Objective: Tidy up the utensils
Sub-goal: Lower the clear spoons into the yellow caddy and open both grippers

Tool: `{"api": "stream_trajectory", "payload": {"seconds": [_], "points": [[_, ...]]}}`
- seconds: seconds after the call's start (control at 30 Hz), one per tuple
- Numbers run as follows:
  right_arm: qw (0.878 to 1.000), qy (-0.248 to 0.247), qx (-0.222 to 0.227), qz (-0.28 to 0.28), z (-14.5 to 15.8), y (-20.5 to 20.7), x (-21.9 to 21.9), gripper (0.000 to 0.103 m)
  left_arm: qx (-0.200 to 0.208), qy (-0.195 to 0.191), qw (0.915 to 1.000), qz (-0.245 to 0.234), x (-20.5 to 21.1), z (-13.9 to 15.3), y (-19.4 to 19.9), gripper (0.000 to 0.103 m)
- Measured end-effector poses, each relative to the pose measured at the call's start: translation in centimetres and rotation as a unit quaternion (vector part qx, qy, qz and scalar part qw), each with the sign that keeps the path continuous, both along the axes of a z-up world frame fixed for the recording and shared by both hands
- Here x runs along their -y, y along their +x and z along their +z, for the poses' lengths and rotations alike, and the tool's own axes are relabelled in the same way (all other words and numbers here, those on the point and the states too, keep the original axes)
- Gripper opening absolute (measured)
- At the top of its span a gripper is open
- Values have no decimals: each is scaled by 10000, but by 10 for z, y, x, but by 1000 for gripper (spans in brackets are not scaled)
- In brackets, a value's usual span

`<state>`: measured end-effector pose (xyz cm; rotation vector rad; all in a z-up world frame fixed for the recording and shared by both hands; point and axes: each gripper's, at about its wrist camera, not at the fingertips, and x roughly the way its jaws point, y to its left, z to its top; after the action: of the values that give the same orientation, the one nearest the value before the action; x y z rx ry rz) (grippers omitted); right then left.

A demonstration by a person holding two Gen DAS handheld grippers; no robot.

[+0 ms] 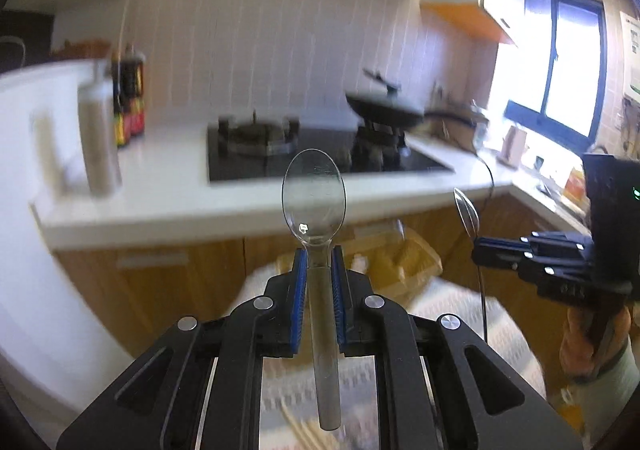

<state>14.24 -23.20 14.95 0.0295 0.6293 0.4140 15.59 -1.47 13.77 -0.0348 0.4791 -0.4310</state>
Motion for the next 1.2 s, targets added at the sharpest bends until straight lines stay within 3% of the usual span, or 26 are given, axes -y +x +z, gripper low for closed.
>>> {"api": "stream_trajectory", "payload": {"seconds": [0.2, 0.43, 0.73, 1.0, 1.1, 1.2], "points": [[9957, 174, 766, -487, 20, 28, 1, 10, 692, -472, 9965, 82, 10, 12, 23, 10], [9855, 426, 1342, -943, 0, 56, 16, 10, 1007, -737, 9920, 205, 15, -13, 54, 10], [9843, 263, 1359, -1092, -44, 73, 18, 10, 1028, -704, 9918, 288, 18, -48, 70, 11], [9833, 223, 1469, -1054, -52, 58, 18, 10, 1006, -671, 9925, 200, 15, -56, 62, 12], [9845, 216, 1380, -1057, -51, 50, 19, 11, 950, -636, 9934, 132, 16, -58, 54, 18], [9872, 238, 1231, -986, -50, 41, 20, 12, 911, -655, 9936, 146, 13, -57, 43, 33]]}}
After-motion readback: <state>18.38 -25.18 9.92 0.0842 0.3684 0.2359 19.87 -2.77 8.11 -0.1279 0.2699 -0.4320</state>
